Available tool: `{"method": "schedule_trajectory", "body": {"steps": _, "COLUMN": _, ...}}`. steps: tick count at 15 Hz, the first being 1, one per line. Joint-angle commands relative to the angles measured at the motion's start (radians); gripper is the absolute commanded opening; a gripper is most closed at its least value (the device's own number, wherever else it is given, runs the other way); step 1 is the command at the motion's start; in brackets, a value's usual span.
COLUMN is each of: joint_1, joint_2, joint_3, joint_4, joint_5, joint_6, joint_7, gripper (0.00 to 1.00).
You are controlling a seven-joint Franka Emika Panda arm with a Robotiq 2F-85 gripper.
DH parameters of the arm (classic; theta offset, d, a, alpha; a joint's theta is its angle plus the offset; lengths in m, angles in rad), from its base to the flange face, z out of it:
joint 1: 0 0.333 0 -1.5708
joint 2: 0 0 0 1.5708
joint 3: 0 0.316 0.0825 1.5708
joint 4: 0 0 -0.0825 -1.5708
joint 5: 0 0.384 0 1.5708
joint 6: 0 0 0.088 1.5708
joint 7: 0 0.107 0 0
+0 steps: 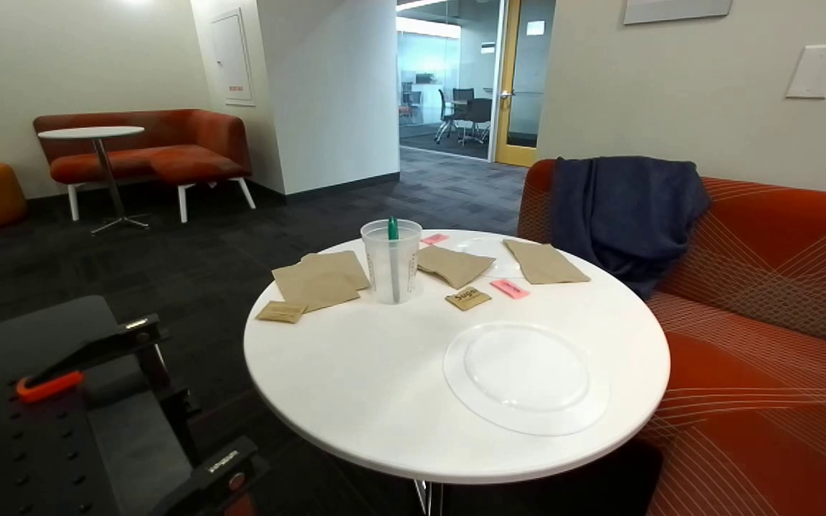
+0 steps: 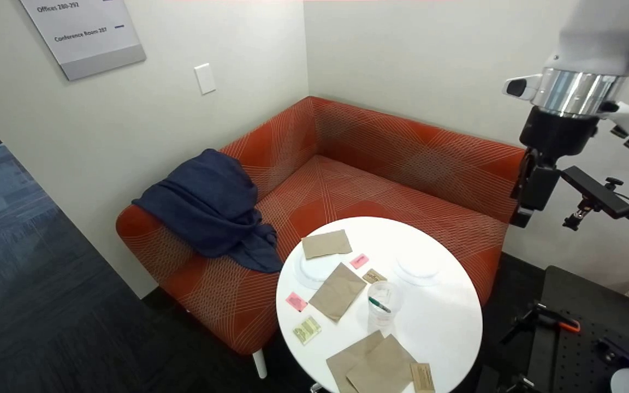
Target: Take the green pen out of the clear cup
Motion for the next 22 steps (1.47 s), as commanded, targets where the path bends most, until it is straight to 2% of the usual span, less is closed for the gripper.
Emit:
{"method": "schedule_trajectory", "body": {"steps": 1, "joint_1": 0.032, "joint_2": 0.051, "joint_3": 0.005, "joint_4": -0.033, "joint_5": 0.007, "joint_6": 0.111, "joint_7": -0.080, "gripper": 1.00}}
{"method": "schedule_trajectory", "body": {"steps": 5, "joint_1": 0.066, "joint_2": 0.096, "joint_3": -0.001, "joint_4": -0.086, "joint_5": 0.015, "joint_6": 0.261, "joint_7": -0.190, "gripper": 1.00}}
{"method": "schedule_trajectory", "body": {"steps": 11, "joint_1": 0.111, "joint_2": 0.131, "joint_3": -0.010, "joint_4": -0.205, "joint_5": 0.021, "joint_6": 0.563, "joint_7": -0.342, "gripper": 1.00}}
{"method": "schedule_trajectory", "body": {"steps": 15, "joint_1": 0.141, "joint_2": 0.162, "joint_3": -0.015, "joint_4": -0.264, "joint_5": 0.020, "joint_6": 0.737, "joint_7": -0.374, "gripper": 1.00}}
{"method": "schedule_trajectory", "body": {"steps": 16, "joint_1": 0.144, "joint_2": 0.178, "joint_3": -0.014, "joint_4": -0.268, "joint_5": 0.019, "joint_6": 0.760, "joint_7": -0.359, "gripper": 1.00}}
{"method": "schedule_trajectory", "body": {"steps": 17, "joint_1": 0.135, "joint_2": 0.157, "joint_3": -0.013, "joint_4": -0.253, "joint_5": -0.002, "joint_6": 0.703, "joint_7": -0.339, "gripper": 1.00}}
{"method": "schedule_trajectory", "body": {"steps": 22, "joint_1": 0.139, "joint_2": 0.176, "joint_3": -0.012, "joint_4": -0.265, "joint_5": -0.002, "joint_6": 0.735, "joint_7": -0.339, "gripper": 1.00}}
